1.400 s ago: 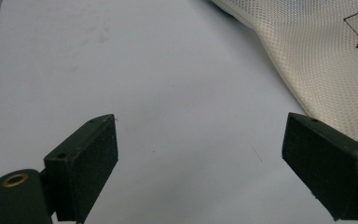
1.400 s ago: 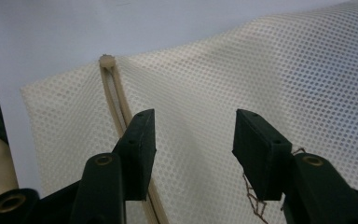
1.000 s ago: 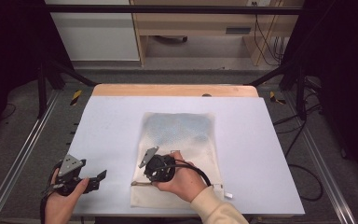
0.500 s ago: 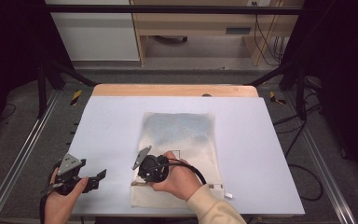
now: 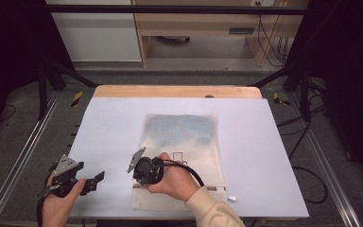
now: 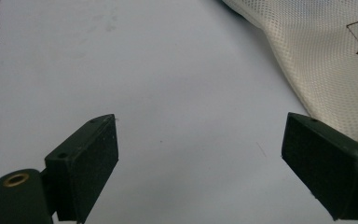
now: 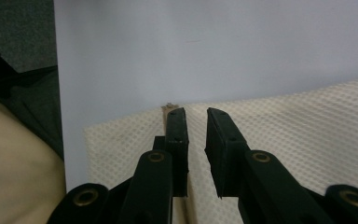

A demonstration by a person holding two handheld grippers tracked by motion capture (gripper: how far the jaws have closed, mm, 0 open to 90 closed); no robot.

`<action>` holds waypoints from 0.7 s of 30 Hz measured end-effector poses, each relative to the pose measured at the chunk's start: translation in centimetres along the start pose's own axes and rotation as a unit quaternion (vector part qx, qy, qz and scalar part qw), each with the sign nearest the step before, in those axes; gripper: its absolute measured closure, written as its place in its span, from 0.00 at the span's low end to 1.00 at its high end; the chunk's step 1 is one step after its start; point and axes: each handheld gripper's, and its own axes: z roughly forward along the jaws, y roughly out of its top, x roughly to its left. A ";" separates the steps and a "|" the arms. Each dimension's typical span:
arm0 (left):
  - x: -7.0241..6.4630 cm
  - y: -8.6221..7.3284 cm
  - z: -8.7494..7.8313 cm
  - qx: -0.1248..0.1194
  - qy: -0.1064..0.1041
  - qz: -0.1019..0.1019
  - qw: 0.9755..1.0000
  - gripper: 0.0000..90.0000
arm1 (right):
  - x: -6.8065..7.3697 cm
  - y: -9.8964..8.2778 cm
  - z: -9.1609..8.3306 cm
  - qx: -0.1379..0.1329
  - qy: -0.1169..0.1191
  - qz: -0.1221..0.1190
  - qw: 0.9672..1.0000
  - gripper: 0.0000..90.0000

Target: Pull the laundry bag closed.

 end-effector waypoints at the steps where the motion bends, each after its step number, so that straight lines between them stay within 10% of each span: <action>1: -0.1 0.0 -0.1 0.000 -0.001 0.002 1.000 0.12 | 0.1 0.1 0.3 0.000 0.008 0.000 1.000 0.87; 21: -2.2 -0.1 -1.0 -0.006 -0.069 -0.007 0.998 0.12 | 0.4 0.9 2.4 0.033 0.038 -0.005 0.999 0.91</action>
